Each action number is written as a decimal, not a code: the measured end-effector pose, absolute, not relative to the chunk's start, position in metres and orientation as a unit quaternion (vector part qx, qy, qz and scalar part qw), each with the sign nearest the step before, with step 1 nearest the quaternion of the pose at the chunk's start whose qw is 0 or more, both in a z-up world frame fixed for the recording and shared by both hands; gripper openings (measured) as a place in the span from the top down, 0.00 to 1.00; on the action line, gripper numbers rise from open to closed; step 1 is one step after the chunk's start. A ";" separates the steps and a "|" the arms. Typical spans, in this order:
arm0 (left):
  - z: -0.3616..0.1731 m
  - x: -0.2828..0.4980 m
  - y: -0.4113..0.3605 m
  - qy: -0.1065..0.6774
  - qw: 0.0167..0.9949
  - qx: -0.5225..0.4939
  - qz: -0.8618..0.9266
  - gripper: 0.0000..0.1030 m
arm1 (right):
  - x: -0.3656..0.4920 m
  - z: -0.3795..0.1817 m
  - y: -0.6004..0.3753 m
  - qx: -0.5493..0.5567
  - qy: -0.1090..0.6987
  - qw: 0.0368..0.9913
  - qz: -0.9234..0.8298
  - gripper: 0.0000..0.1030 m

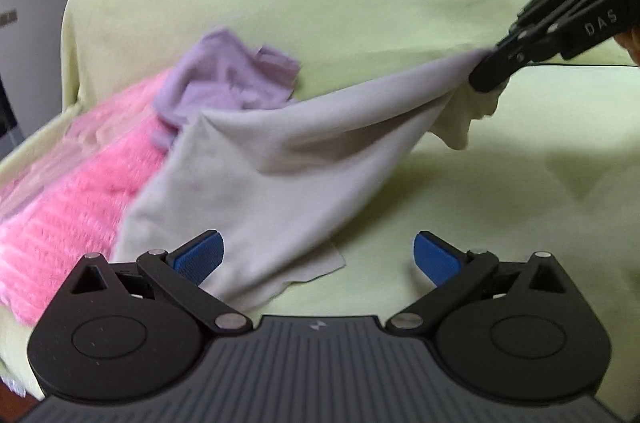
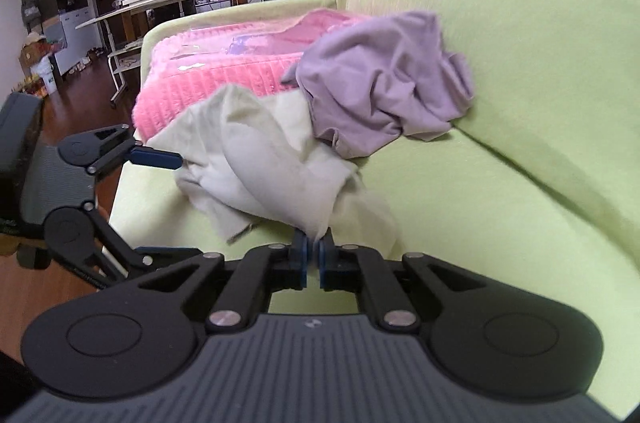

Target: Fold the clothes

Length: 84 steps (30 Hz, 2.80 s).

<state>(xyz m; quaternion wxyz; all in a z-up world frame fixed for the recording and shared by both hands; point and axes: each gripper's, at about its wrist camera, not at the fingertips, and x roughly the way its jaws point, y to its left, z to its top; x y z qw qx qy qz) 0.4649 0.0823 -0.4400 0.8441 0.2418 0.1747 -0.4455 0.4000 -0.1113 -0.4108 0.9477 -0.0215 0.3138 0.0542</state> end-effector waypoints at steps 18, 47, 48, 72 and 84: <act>-0.393 0.321 0.045 0.208 0.729 0.304 -0.577 0.01 | 0.138 -0.344 -0.148 0.007 0.352 0.922 -0.158 0.97; -0.431 0.291 -0.048 0.257 0.655 0.317 -0.636 0.01 | -0.043 -0.380 -0.186 0.052 0.375 0.867 -0.325 0.70; -0.434 0.298 -0.053 0.264 0.647 0.315 -0.642 0.02 | -0.033 -0.382 -0.185 0.047 0.364 0.878 -0.307 0.66; -0.408 0.331 -0.088 0.277 0.497 0.342 -0.748 0.97 | 0.005 -0.389 -0.170 0.029 0.387 0.816 -0.429 0.30; -0.258 0.279 -0.078 0.231 0.484 0.261 -0.802 0.97 | 0.063 -0.388 -0.056 0.073 0.353 0.888 -0.286 0.15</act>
